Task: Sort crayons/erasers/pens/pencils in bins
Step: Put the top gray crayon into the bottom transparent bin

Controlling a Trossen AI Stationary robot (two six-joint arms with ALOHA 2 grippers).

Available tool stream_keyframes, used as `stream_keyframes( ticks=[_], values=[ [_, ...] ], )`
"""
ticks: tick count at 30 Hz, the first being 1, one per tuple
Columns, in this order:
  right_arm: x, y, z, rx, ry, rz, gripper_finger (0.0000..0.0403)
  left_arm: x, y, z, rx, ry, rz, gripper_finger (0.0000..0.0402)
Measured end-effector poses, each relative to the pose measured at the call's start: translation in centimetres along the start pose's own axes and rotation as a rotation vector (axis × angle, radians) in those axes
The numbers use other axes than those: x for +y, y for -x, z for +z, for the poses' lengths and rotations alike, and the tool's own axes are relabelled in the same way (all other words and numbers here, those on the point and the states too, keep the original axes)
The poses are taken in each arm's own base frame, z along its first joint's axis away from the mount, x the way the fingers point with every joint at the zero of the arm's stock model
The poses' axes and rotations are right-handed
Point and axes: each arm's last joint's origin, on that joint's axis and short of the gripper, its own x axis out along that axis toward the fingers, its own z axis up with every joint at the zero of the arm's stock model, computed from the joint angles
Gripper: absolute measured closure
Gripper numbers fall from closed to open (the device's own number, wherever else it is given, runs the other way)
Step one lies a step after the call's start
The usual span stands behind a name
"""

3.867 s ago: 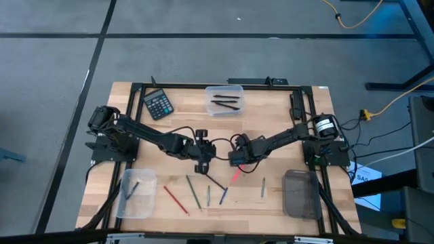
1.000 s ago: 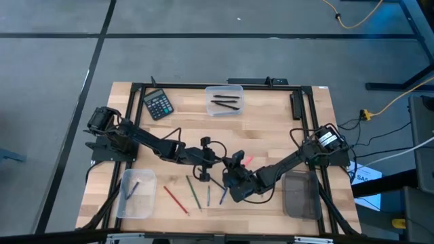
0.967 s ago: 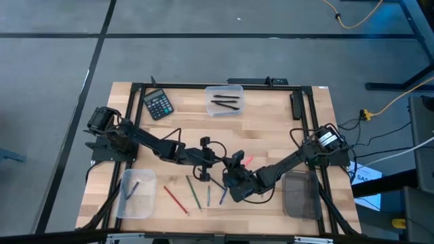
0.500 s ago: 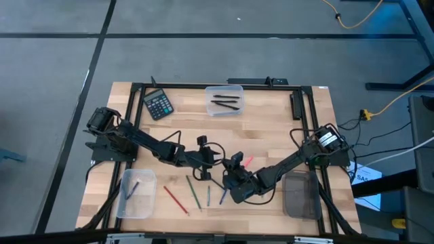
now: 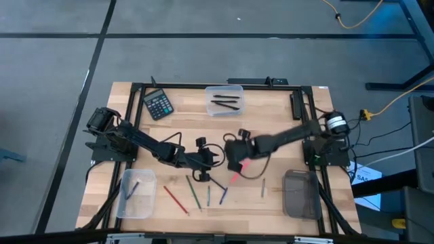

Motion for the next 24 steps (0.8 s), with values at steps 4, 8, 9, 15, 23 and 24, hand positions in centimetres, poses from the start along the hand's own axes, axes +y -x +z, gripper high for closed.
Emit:
stream_keyframes(
  ticks=[4, 8, 9, 15, 23, 24],
  values=[
    [-1.2, -1.6, -0.4, 0.132, -0.106, 0.086, 0.0285, 0.0, 0.0, 0.0, -0.001, 0.008, 0.012, 0.0283],
    [-0.2, -2.8, -1.4, 0.185, -0.100, 0.084, 0.0261, 0.1, 0.0, -0.2, 0.018, 0.007, 0.016, 0.0283],
    [0.2, -2.9, -1.5, 0.189, -0.103, 0.086, 0.0257, 0.1, 0.0, -0.3, 0.026, 0.011, 0.017, 0.0283],
    [1.4, -2.7, -2.4, 0.234, -0.110, 0.086, 0.0250, 0.1, 0.0, -0.4, 0.035, 0.011, 0.018, 0.0283],
    [1.5, -2.4, -3.0, 0.308, -0.154, 0.110, 0.0273, 0.1, 0.0, -0.4, 0.034, 0.061, 0.019, 0.0283],
    [1.5, -2.4, -3.1, 0.321, -0.161, 0.106, 0.0285, 0.1, 0.0, -0.4, 0.034, 0.067, 0.019, 0.0283]
  ],
)
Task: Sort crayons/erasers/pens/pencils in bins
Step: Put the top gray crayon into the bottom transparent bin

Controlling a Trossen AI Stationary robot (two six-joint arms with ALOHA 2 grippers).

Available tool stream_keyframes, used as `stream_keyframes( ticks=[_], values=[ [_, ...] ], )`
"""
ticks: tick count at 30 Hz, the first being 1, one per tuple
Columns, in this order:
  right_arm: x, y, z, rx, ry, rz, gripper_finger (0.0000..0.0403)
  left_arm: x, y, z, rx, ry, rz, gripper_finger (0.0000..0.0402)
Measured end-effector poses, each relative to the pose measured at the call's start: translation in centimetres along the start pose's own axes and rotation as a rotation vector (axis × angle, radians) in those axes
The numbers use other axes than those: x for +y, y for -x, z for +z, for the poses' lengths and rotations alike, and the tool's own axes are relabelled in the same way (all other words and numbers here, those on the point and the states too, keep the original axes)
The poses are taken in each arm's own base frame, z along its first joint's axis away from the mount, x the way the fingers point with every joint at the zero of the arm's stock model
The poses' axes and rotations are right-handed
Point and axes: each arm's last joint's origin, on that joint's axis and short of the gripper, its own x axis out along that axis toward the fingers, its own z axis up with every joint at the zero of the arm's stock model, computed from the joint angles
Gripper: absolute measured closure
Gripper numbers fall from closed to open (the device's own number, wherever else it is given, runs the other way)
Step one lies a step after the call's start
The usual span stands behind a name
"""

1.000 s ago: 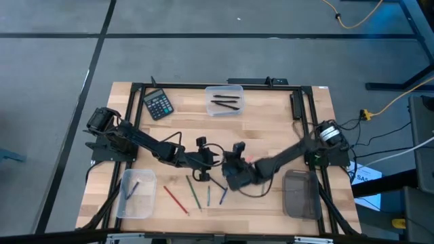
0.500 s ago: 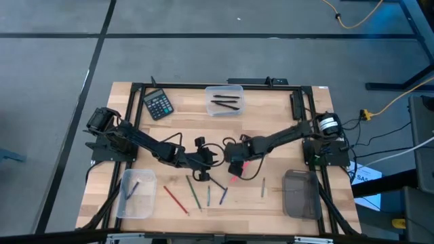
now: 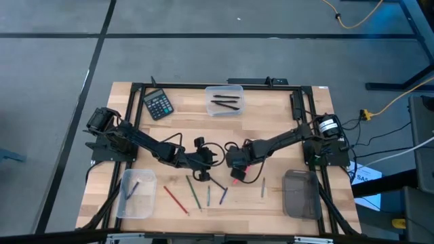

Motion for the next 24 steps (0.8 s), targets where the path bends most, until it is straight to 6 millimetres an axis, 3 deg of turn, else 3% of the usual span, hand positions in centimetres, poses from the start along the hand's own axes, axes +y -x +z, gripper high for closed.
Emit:
stream_keyframes(
  ticks=[8, 13, 17, 24],
  values=[
    [-0.3, -0.1, 0.0, 0.020, 0.026, 0.001, 0.0386, 0.0, 0.0, 0.0, 0.000, 0.000, 0.000, 0.0283],
    [-0.2, 0.4, 0.2, -0.043, 0.174, -0.021, 0.0374, 0.0, 0.0, 0.0, 0.000, -0.031, -0.001, 0.0283],
    [0.6, 2.6, 0.4, -0.162, 0.276, 0.005, 0.0353, -0.4, 0.4, 0.3, -0.018, -0.125, -0.014, 0.0283],
    [2.4, 4.8, 0.6, -0.342, 0.382, 0.042, 0.0367, -1.3, 0.8, 1.9, -0.062, -0.176, -0.061, 0.0283]
  ],
)
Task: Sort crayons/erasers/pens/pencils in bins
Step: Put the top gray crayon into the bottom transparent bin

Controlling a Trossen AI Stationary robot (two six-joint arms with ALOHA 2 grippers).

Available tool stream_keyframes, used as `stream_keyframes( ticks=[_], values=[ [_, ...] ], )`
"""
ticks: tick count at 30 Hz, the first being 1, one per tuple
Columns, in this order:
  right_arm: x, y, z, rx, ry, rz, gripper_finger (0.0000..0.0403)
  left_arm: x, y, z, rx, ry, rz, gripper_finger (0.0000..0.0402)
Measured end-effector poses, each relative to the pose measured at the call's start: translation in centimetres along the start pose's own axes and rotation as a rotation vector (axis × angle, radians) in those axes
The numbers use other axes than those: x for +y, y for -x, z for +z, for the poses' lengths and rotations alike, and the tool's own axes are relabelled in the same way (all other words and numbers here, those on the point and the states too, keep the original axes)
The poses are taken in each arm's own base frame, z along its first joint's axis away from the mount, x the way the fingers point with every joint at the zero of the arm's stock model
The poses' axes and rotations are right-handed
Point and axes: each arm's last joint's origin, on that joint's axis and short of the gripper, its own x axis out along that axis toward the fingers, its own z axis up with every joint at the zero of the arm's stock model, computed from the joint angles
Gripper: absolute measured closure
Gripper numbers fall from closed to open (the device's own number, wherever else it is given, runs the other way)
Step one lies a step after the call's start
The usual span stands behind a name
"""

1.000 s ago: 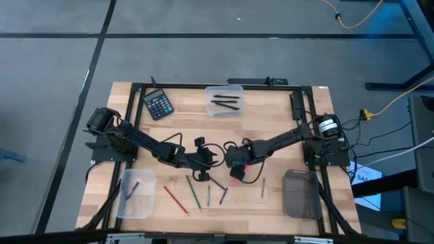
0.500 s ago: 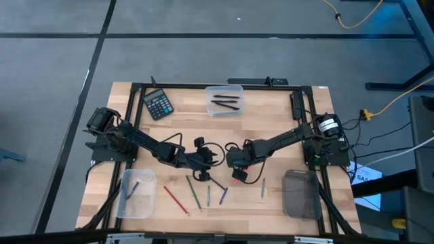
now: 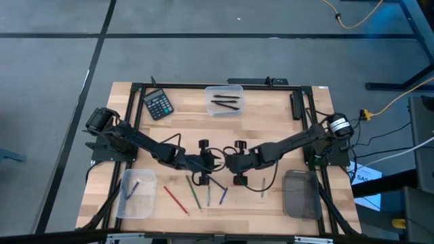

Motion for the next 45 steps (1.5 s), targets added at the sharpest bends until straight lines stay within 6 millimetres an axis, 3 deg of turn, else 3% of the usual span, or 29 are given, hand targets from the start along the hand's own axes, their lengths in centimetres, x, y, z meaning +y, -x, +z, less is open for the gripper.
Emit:
stream_keyframes(
  ticks=[9, 13, 28, 45],
  values=[
    [0.8, 0.3, 0.0, -0.018, 0.040, 0.018, 0.0360, -0.8, 0.5, 1.8, -0.049, -0.043, -0.091, 0.0276],
    [0.9, 0.5, 0.3, -0.052, 0.120, 0.000, 0.0360, -0.3, 0.2, 1.4, 0.009, -0.023, -0.168, 0.0276],
    [1.9, 0.8, 1.0, -0.154, 0.198, -0.019, 0.0359, 0.7, -0.2, 0.5, 0.115, 0.094, -0.143, 0.0278],
    [2.0, 1.0, 1.1, -0.162, 0.187, -0.041, 0.0358, 0.5, -0.1, 0.2, 0.136, 0.079, -0.139, 0.0374]
  ],
)
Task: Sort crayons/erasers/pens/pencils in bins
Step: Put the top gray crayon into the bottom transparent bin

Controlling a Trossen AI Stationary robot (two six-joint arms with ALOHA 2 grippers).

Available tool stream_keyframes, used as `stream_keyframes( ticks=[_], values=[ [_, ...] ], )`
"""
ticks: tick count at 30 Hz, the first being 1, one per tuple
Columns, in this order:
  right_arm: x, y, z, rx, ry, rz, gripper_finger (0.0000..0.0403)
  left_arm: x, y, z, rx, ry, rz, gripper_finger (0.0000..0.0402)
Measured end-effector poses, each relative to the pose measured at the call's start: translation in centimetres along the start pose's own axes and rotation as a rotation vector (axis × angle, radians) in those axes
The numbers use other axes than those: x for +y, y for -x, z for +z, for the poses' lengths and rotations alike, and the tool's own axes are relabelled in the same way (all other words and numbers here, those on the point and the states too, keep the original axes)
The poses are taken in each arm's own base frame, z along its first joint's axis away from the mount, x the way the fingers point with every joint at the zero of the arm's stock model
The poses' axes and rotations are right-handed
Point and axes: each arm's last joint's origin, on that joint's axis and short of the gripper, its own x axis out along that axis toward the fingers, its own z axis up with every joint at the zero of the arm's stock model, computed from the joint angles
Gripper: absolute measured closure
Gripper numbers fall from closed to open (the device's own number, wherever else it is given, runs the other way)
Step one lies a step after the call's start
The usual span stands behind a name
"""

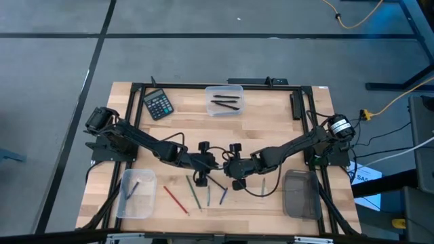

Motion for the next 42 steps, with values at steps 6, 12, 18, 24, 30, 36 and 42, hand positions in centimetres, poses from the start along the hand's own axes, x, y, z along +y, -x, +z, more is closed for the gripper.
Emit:
stream_keyframes(
  ticks=[6, 12, 18, 24, 30, 36, 42],
  values=[
    [-0.1, 0.0, 0.0, -0.001, -0.003, -0.014, 0.0348, 0.1, 0.0, -0.2, 0.015, -0.012, 0.054, 0.0390],
    [-0.8, 1.9, 0.4, -0.023, -0.029, -0.121, 0.0293, 0.4, 2.0, -1.0, 0.129, -0.023, 0.152, 0.0389],
    [-1.9, 4.6, 0.8, -0.051, -0.092, -0.166, 0.0241, -0.3, 6.9, -1.3, 0.204, 0.076, 0.140, 0.0391],
    [-1.9, 5.1, 0.7, -0.039, -0.160, -0.117, 0.0229, -1.9, 13.4, -2.7, 0.381, 0.150, -0.085, 0.0390],
    [-1.3, 4.2, 0.3, 0.002, -0.184, -0.032, 0.0228, -2.8, 19.0, -5.8, 0.731, 0.311, -0.170, 0.0389],
    [-1.2, 3.4, 0.2, 0.010, -0.199, -0.032, 0.0228, -3.2, 21.2, -7.4, 0.937, 0.431, -0.127, 0.0389],
    [-1.8, 3.1, 0.4, -0.005, -0.247, -0.042, 0.0228, -3.9, 20.4, -9.4, 0.988, 0.482, -0.118, 0.0389]
  ],
)
